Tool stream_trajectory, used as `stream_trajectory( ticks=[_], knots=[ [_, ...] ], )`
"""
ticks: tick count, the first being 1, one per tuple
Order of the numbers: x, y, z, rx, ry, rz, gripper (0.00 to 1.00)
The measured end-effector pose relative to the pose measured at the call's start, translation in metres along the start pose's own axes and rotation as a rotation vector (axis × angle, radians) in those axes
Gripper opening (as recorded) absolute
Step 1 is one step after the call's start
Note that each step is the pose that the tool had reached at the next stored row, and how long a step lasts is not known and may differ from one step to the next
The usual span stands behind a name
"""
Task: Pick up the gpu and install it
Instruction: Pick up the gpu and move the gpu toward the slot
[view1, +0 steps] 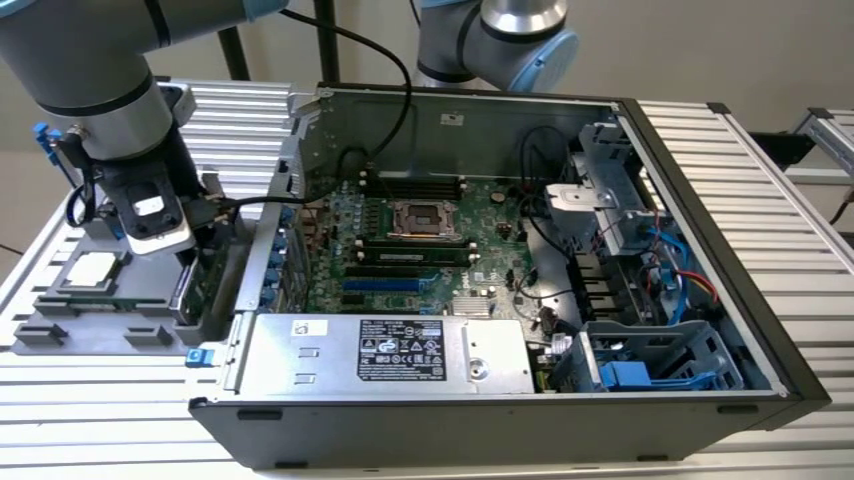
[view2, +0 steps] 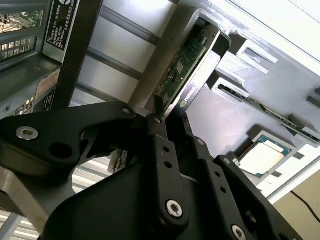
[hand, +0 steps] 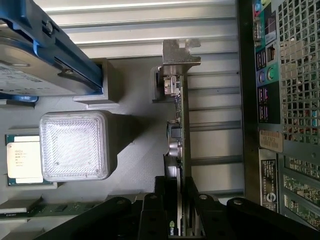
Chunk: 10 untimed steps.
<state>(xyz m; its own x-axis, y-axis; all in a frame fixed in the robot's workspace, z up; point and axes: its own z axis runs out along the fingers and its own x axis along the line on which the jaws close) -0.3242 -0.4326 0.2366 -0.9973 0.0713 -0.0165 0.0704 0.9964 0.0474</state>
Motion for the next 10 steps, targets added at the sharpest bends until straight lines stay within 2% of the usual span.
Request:
stream_trajectory(
  ticks=[10],
  knots=[
    [0.0000, 0.0001, -0.0015, -0.0001, -0.0001, 0.000, 0.00]
  ],
)
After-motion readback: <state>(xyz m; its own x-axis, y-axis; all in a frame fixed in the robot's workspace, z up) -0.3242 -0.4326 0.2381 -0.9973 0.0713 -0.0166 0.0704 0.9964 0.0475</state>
